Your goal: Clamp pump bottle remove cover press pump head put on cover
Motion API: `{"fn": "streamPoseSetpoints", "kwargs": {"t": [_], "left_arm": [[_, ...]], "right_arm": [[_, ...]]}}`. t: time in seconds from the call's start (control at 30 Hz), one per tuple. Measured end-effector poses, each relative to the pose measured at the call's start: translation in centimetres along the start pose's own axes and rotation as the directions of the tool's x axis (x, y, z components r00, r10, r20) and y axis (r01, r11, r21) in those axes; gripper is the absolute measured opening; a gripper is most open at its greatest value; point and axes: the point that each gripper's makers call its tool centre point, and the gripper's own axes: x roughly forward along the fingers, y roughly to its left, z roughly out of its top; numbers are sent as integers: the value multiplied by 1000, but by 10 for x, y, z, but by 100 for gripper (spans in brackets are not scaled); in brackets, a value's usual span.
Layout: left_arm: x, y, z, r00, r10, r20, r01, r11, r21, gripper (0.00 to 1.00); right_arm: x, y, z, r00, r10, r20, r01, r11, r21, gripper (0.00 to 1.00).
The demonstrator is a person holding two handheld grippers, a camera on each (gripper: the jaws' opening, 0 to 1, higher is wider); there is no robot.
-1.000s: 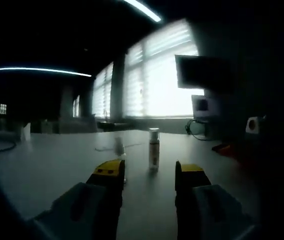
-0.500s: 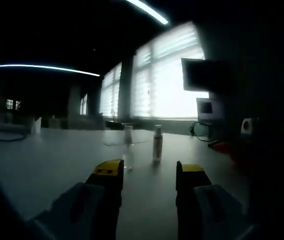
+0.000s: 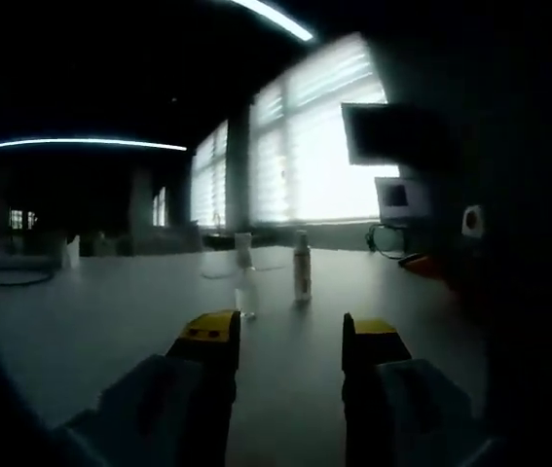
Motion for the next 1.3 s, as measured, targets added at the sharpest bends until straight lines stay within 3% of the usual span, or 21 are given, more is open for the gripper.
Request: {"fn": "streamPoseSetpoints", "kwargs": {"t": [0.27, 1.17, 1.3], "left_arm": [[-4, 9, 8, 999, 25, 47, -22, 998, -64, 32], [-2, 4, 2, 1000, 25, 4, -25, 999, -46, 33], [4, -2, 2, 1000, 1, -16, -2, 999, -39, 34]], "right_arm": [[0, 2, -1, 1000, 1, -5, -1, 1000, -1, 16], [0, -3, 0, 1000, 9, 1, -9, 1000, 12, 25], [0, -5, 0, 1000, 6, 4, -6, 1000, 11, 25]]}}
